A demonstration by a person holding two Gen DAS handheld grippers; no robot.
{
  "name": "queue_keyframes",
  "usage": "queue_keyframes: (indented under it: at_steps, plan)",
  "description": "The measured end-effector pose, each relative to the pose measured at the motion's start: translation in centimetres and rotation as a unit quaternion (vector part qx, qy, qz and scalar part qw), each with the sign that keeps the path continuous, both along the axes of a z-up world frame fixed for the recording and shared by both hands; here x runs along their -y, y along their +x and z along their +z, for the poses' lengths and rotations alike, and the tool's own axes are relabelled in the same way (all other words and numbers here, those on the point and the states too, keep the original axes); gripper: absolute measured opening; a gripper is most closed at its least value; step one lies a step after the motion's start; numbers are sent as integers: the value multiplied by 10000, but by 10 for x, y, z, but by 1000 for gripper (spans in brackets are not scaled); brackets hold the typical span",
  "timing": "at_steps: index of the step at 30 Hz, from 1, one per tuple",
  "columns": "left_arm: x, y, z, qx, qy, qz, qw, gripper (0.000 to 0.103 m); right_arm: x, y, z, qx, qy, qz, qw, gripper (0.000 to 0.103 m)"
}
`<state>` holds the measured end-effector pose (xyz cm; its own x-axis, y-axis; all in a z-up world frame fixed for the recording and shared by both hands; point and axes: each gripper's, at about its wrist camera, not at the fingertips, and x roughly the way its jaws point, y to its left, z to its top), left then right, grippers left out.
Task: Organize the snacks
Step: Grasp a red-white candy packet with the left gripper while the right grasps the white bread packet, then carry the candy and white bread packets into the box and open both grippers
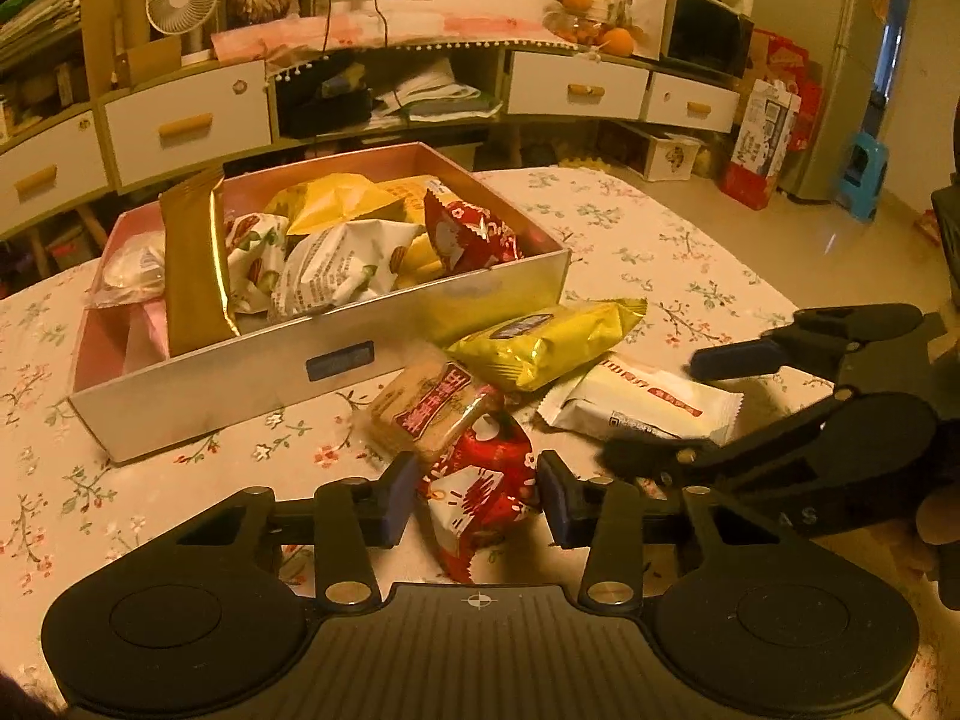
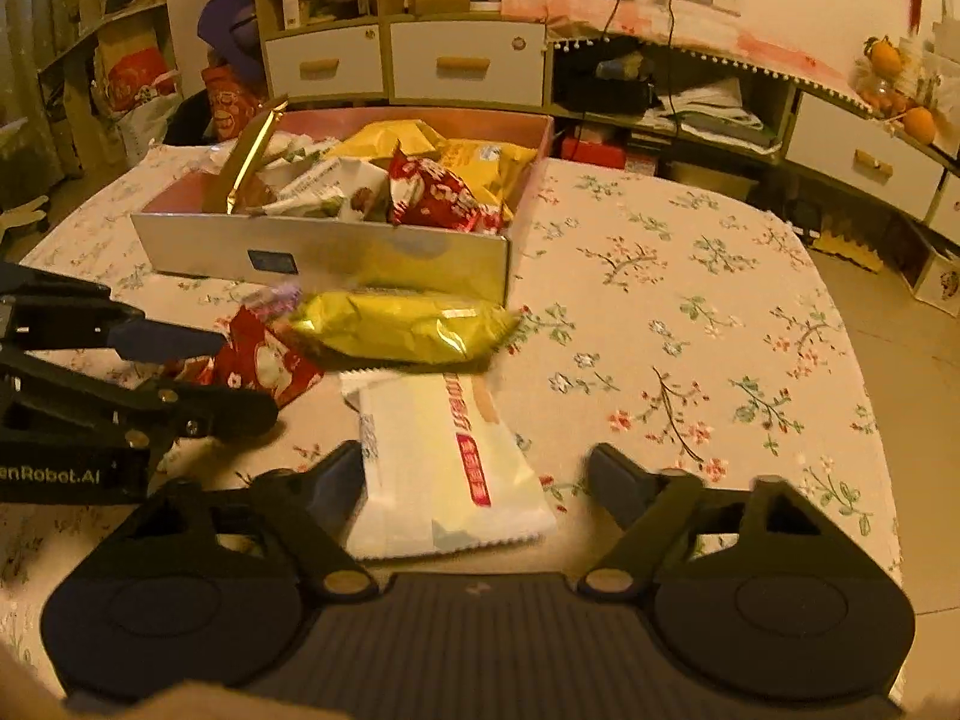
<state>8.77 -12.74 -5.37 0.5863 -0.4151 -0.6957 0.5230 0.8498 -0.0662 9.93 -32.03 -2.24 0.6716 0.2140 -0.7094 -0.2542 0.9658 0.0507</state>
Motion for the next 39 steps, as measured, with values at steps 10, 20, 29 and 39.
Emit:
queue_keyframes:
  at_steps: [10,20,29,39]
  plan:
    - [-14,-5,4,-196,-16,22,9998,39,-8,-7,5,7,-74,240,9997,52]
    - [-21,-14,8,-244,94,19,9997,39,-18,-22,10,-117,-241,480,9985,52]
    - [-25,-20,15,-243,82,38,9997,39,-26,-28,15,-291,-253,529,9979,52]
    - [-38,-24,26,-227,-8,168,9996,38,-28,-33,32,-207,7,424,9989,52]
